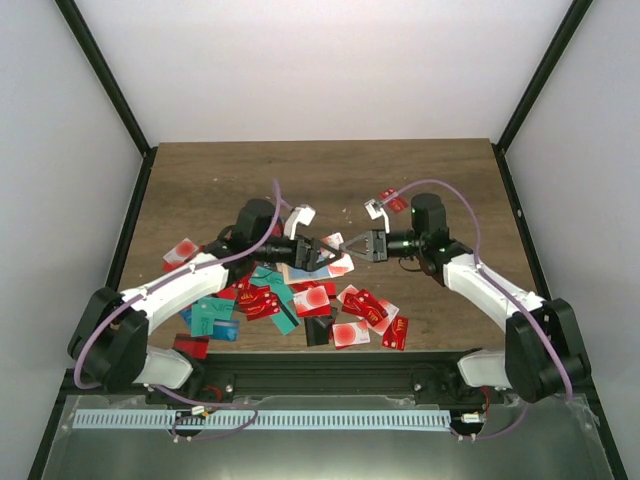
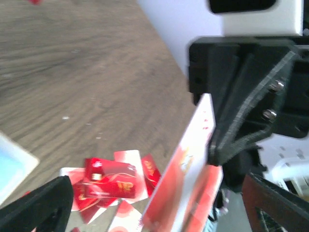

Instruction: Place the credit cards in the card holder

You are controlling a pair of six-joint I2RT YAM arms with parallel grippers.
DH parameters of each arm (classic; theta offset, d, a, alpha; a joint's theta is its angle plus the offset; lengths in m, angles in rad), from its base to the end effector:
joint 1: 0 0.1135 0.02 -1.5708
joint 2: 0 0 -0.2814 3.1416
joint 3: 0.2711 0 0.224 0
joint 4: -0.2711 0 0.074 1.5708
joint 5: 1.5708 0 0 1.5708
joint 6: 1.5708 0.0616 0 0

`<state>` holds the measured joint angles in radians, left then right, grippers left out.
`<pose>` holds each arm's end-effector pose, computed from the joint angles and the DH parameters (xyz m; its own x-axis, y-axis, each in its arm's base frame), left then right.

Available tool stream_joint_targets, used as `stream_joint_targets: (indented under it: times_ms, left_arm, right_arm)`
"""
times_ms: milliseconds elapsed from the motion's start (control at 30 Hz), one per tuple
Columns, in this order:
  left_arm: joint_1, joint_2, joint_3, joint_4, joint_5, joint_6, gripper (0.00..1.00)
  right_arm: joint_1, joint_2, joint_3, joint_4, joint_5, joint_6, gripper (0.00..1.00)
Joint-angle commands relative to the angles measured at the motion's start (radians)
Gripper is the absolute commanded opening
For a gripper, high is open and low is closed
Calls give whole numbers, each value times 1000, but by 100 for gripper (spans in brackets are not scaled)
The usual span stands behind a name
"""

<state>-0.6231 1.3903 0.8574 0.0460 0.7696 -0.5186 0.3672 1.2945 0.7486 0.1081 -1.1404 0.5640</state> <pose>0.2108 -0.2042 0.2770 -0.7853 0.1259 -0.6062 0.6094 0.3302 -0.7208 0.2124 0.1417 0.2812 -0.8251 -0.0784 -0.5595 -0.5643 0.1607 0.8098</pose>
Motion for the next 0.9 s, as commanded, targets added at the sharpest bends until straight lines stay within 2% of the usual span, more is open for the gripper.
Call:
stream_joint_targets:
  times_ms: [0,133,167,233,367,500,700,867]
  left_arm:
    - [36,-27,18,-116,-240,75,100]
    - [61,-57,1,-162,-442,64,100]
    - [62,-69,-10,-159,-534,60,100]
    - [63,-101,-48,-126,-613,68,100]
    - [65,-153,-143,-48,-631,90,100]
    - [69,-83,-100,-109,-632,71,100]
    - [71,60,-36,-227,-746,21,100]
    - [72,153,8,-306,-773,6,92]
  right_arm:
    - [-1,40,-11,40,98,57,1]
    - [-11,93,0,48,166,91,1]
    - [-11,108,7,48,182,97,1]
    - [-11,138,22,48,209,109,1]
    - [-10,202,41,73,255,147,1]
    - [-3,273,60,108,305,181,1]
    - [40,382,100,165,352,213,1]
    - [59,448,137,177,370,203,1]
